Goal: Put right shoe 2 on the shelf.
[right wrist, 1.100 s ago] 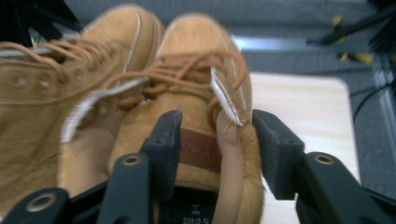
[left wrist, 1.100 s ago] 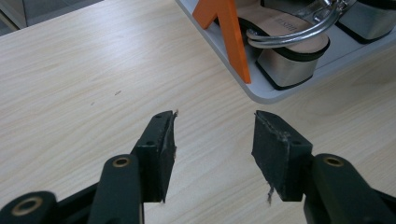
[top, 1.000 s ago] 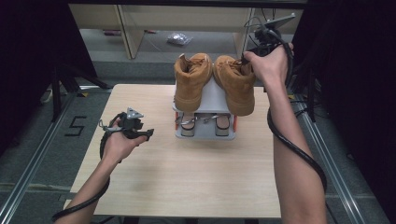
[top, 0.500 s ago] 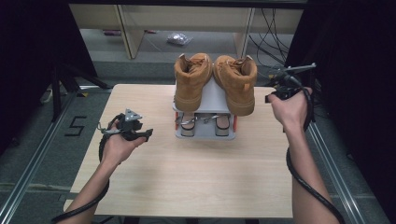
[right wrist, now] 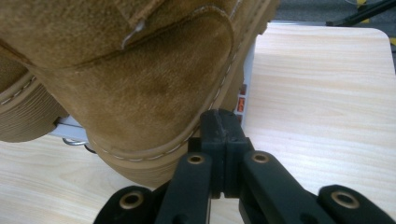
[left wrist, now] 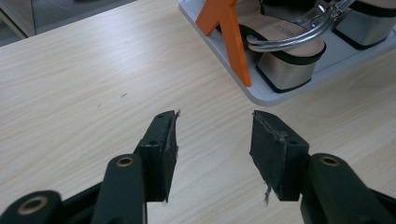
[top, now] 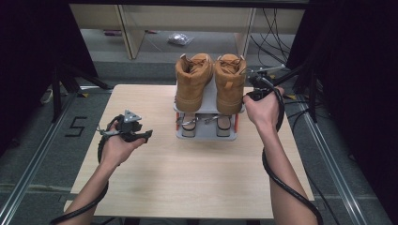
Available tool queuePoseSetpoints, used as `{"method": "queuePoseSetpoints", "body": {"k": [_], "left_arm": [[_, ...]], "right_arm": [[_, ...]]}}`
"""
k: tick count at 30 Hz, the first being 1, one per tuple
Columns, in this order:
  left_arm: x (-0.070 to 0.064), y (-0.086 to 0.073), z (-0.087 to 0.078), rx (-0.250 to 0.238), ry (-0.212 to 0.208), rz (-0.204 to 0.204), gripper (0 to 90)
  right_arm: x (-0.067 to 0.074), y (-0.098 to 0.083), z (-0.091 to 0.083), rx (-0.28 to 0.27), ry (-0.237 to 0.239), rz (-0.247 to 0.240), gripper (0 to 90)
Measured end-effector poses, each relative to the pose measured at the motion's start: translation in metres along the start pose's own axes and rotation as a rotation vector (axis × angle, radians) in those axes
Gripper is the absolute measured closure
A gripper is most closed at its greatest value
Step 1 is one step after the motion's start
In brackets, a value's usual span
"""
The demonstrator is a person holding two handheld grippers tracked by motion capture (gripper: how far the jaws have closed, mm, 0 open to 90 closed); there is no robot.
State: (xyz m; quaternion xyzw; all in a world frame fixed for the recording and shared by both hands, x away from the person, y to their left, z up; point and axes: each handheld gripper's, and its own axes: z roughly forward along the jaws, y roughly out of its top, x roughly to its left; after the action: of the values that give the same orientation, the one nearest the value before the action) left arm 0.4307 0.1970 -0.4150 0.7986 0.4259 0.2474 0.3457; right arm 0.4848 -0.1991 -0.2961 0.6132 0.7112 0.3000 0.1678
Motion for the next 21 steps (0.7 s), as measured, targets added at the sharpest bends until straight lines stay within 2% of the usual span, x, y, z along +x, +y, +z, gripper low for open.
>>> {"method": "queuePoseSetpoints", "body": {"k": [1, 3, 5, 6, 7, 8, 9, 10, 11, 12, 13, 16, 18, 19, 20, 21], "left_arm": [[0.001, -0.001, -0.001, 0.007, 0.0, -0.004, 50.3], [0.003, -0.001, -0.001, 0.007, 0.006, 0.01, 50.2], [0.006, -0.006, 0.0, -0.022, 0.009, -0.004, 49.9], [0.006, -0.008, -0.001, -0.026, 0.015, -0.018, 49.4], [0.006, -0.011, -0.002, -0.043, 0.015, -0.034, 49.1], [0.005, -0.014, -0.002, -0.061, 0.018, -0.053, 48.5], [0.002, -0.018, -0.003, -0.087, 0.022, -0.084, 47.8], [0.001, -0.023, -0.004, -0.102, 0.022, -0.097, 47.3], [0.001, -0.028, -0.004, -0.124, 0.019, -0.106, 46.8], [0.0, -0.034, -0.005, -0.13, 0.025, -0.116, 46.2], [-0.001, -0.041, -0.004, -0.151, 0.024, -0.131, 45.5], [-0.003, -0.064, -0.005, -0.173, 0.035, -0.163, 44.3], [-0.002, -0.08, -0.006, -0.202, 0.047, -0.174, 43.9], [-0.003, -0.088, -0.007, -0.202, 0.067, -0.186, 43.7], [-0.002, -0.096, -0.006, -0.214, 0.068, -0.195, 43.5], [-0.002, -0.103, -0.006, -0.209, 0.085, -0.203, 42.9]], "right_arm": [[-0.001, 0.0, 0.0, -0.006, -0.004, -0.015, 90.0], [-0.003, -0.003, -0.003, -0.016, 0.002, -0.005, 90.0], [-0.007, -0.008, -0.006, -0.029, -0.016, -0.023, 88.0], [-0.01, -0.012, -0.007, -0.047, -0.011, -0.036, 83.9], [-0.016, -0.017, -0.009, -0.069, -0.016, -0.07, 78.9], [-0.018, -0.024, -0.01, -0.085, -0.045, -0.069, 74.4], [-0.023, -0.031, -0.011, -0.096, -0.048, -0.089, 71.3], [-0.025, -0.041, -0.012, -0.098, -0.044, -0.069, 69.1], [-0.031, -0.051, -0.011, -0.105, -0.036, -0.089, 67.2], [-0.035, -0.063, -0.01, -0.114, -0.027, -0.087, 64.3], [-0.041, -0.075, -0.009, -0.126, -0.025, -0.112, 61.0], [-0.06, -0.114, -0.001, -0.128, 0.011, -0.125, 56.5], [-0.074, -0.141, 0.006, -0.116, 0.019, -0.114, 54.5], [-0.078, -0.155, 0.011, -0.133, 0.014, -0.078, 54.0], [-0.088, -0.167, 0.014, -0.141, 0.0, -0.102, 53.4], [-0.091, -0.18, 0.018, -0.159, 0.012, -0.049, 52.6]]}}
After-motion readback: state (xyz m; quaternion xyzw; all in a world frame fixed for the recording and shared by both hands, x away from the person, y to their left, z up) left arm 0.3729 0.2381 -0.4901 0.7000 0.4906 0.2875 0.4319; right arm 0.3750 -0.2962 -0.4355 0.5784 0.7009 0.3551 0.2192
